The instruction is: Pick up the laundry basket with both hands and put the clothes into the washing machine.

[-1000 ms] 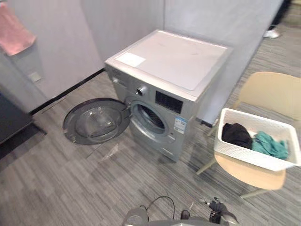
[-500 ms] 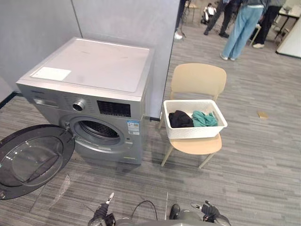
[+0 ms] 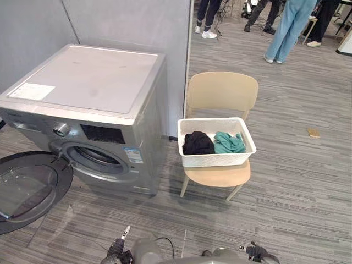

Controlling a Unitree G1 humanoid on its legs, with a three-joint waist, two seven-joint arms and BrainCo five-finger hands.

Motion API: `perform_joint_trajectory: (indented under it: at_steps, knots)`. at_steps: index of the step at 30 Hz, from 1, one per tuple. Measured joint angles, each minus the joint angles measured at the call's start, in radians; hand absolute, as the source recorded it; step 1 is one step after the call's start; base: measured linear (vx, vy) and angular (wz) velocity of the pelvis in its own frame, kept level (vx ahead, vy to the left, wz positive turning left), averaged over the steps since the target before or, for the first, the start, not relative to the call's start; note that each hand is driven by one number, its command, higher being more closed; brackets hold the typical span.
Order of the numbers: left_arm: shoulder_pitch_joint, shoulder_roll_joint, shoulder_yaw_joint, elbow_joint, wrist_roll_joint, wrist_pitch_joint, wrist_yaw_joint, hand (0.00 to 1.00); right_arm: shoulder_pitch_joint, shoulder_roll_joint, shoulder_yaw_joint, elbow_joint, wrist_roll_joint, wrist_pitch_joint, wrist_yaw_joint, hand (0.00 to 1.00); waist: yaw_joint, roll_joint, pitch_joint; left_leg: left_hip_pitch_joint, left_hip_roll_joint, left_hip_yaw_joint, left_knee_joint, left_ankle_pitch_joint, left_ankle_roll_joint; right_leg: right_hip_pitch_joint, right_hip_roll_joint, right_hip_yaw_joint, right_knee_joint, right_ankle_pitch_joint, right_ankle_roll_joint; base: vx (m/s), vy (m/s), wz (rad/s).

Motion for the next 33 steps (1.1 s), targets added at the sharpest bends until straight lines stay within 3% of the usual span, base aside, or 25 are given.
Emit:
perform_joint_trajectory:
  at_steps: [3, 5, 6, 7, 8, 10, 12, 14, 18, 21, 22, 23, 25, 26, 27, 28, 29, 31, 33]
  knots:
    - [0.021, -0.005, 0.000, 0.001, -0.017, 0.000, 0.004, 0.00, -0.009, -0.015, -0.021, 0.001, 0.001, -0.001, -0.003, 0.00, -0.001, -0.003, 0.005, -0.036, -0.069, 0.067, -0.153, -0.048, -0.030, 0.057, -0.007, 0.000, -0.080, 0.017, 0.005, 0.20, -0.015, -0.03]
    - [0.037, -0.009, 0.000, 0.001, -0.016, 0.000, 0.008, 0.00, -0.025, -0.015, -0.027, 0.000, 0.005, -0.002, -0.007, 0.00, -0.001, -0.004, 0.007, 0.005, -0.122, 0.096, -0.423, -0.043, -0.034, 0.071, -0.015, 0.003, -0.116, 0.026, 0.017, 0.22, 0.095, -0.07]
    - [0.045, -0.020, 0.000, 0.004, -0.015, 0.000, 0.013, 0.00, -0.039, -0.023, -0.027, -0.004, 0.011, -0.004, -0.011, 0.00, 0.000, 0.008, 0.006, 0.059, -0.153, 0.092, -0.621, -0.016, -0.041, 0.075, -0.012, 0.011, -0.129, 0.030, 0.025, 0.23, 0.167, -0.24]
    - [0.038, -0.015, 0.013, 0.009, -0.013, 0.000, 0.017, 0.00, -0.045, -0.008, -0.026, -0.008, 0.017, -0.007, -0.019, 0.00, 0.006, -0.003, 0.013, 0.087, -0.177, 0.101, -0.665, 0.022, 0.020, 0.072, -0.030, 0.029, -0.137, 0.034, 0.033, 0.26, 0.206, -0.28]
    - [0.040, -0.010, 0.022, 0.012, 0.002, 0.000, 0.018, 0.00, -0.060, 0.016, -0.023, -0.021, 0.033, -0.011, -0.020, 0.00, 0.002, -0.033, 0.012, 0.098, -0.201, 0.116, -0.689, 0.016, 0.030, 0.075, -0.049, 0.034, -0.163, 0.044, 0.048, 0.21, 0.170, -0.31]
    - [0.039, 0.004, 0.022, 0.029, 0.009, 0.001, 0.019, 0.00, -0.069, 0.043, -0.019, -0.071, 0.047, -0.015, -0.022, 0.00, 0.005, -0.054, 0.015, 0.099, -0.217, 0.155, -0.646, -0.022, 0.061, 0.088, -0.077, 0.061, -0.171, 0.054, 0.063, 0.27, 0.194, -0.37]
    - [0.040, 0.005, 0.018, 0.031, 0.029, 0.002, 0.019, 0.00, -0.063, 0.057, -0.014, -0.125, 0.087, -0.021, -0.024, 0.00, 0.003, -0.052, 0.014, 0.120, -0.229, 0.188, -0.601, -0.058, 0.083, 0.098, -0.094, 0.082, -0.156, 0.060, 0.072, 0.18, 0.169, -0.43]
    - [0.024, 0.005, -0.018, 0.030, 0.043, -0.001, 0.019, 0.00, -0.041, 0.063, 0.022, -0.201, 0.135, -0.041, -0.031, 0.00, -0.001, -0.025, -0.001, 0.133, -0.233, 0.195, -0.582, -0.094, 0.099, 0.087, -0.103, 0.085, -0.122, 0.089, 0.074, 0.12, 0.163, -0.34]
    - [-0.005, 0.022, -0.060, 0.017, 0.053, -0.004, 0.024, 0.00, -0.016, 0.079, 0.057, -0.322, 0.151, -0.041, -0.044, 0.00, -0.002, -0.021, 0.005, 0.176, -0.233, 0.215, -0.618, -0.103, 0.113, -0.061, -0.129, 0.101, 0.179, 0.109, 0.072, 0.07, 0.126, -0.17]
    - [0.001, 0.032, -0.081, -0.002, 0.056, -0.003, 0.039, 0.00, 0.023, 0.079, 0.085, -0.513, 0.152, -0.041, -0.057, 0.00, -0.027, -0.019, 0.014, 0.213, -0.223, 0.208, -0.604, -0.114, 0.127, -0.114, -0.136, 0.110, 0.332, 0.186, 0.076, 0.05, 0.076, 0.05]
    - [-0.001, 0.035, -0.081, -0.006, 0.070, -0.002, 0.041, 0.00, 0.024, 0.078, 0.084, -0.573, 0.149, -0.044, -0.068, 0.00, -0.029, -0.008, 0.021, 0.215, -0.218, 0.208, -0.605, -0.115, 0.128, -0.121, -0.139, 0.108, 0.344, 0.190, 0.084, 0.01, 0.020, -0.03]
    - [-0.007, 0.036, -0.080, -0.016, 0.089, -0.002, 0.043, 0.00, 0.020, 0.075, 0.081, -0.663, 0.146, -0.050, -0.082, 0.00, -0.025, -0.020, 0.022, 0.215, -0.212, 0.210, -0.612, -0.115, 0.128, -0.121, -0.153, 0.086, 0.336, 0.141, 0.070, -0.01, -0.028, -0.07]
    - [-0.007, 0.049, -0.077, -0.027, 0.102, -0.002, 0.045, 0.00, 0.001, 0.070, 0.077, -0.761, 0.124, -0.054, -0.104, 0.00, -0.021, -0.031, 0.028, 0.211, -0.200, 0.210, -0.622, -0.112, 0.123, -0.116, -0.161, 0.035, 0.253, 0.068, 0.053, -0.04, -0.108, -0.08]
    - [-0.005, 0.050, -0.077, -0.026, 0.104, -0.002, 0.046, 0.00, -0.006, 0.066, 0.077, -0.789, 0.107, -0.056, -0.113, 0.00, -0.020, -0.031, 0.028, 0.206, -0.193, 0.211, -0.622, -0.110, 0.118, -0.111, -0.161, 0.018, 0.200, 0.060, 0.056, -0.05, -0.150, -0.06]
    - [0.002, 0.056, -0.077, -0.027, 0.112, -0.002, 0.049, 0.00, -0.012, 0.060, 0.077, -0.836, 0.085, -0.065, -0.119, 0.00, -0.019, -0.043, 0.023, 0.198, -0.192, 0.211, -0.629, -0.105, 0.098, -0.090, -0.161, 0.010, 0.081, 0.095, 0.060, -0.05, -0.142, 0.01]
    - [0.006, 0.064, -0.075, -0.028, 0.120, -0.002, 0.055, 0.00, -0.013, 0.059, 0.077, -0.862, 0.067, -0.074, -0.127, 0.00, -0.014, -0.071, 0.019, 0.198, -0.208, 0.210, -0.644, -0.105, 0.084, -0.087, -0.171, 0.017, 0.014, 0.171, 0.078, -0.04, -0.247, 0.11]
    - [0.005, 0.074, -0.061, -0.027, 0.124, -0.002, 0.061, 0.00, -0.019, 0.048, 0.078, -0.867, 0.043, -0.086, -0.135, 0.00, -0.001, -0.098, 0.014, 0.202, -0.216, 0.195, -0.668, -0.094, 0.054, -0.067, -0.169, 0.020, -0.038, 0.131, 0.111, -0.02, -0.307, 0.08]
    - [0.003, 0.053, -0.045, -0.026, 0.136, -0.002, 0.060, 0.00, -0.032, 0.006, 0.102, -0.887, 0.016, -0.086, -0.134, 0.00, 0.018, -0.097, 0.013, 0.191, -0.197, 0.175, -0.709, -0.064, 0.019, -0.048, -0.141, -0.005, -0.125, 0.101, 0.101, 0.00, -0.291, 0.03]
    - [0.009, 0.040, -0.022, -0.023, 0.141, -0.003, 0.059, 0.00, -0.048, -0.052, 0.171, -0.910, -0.011, -0.089, -0.125, 0.00, 0.029, -0.074, 0.025, 0.189, -0.176, 0.133, -0.747, -0.033, 0.000, -0.050, -0.096, -0.020, -0.151, 0.108, 0.086, 0.01, -0.230, 0.05]
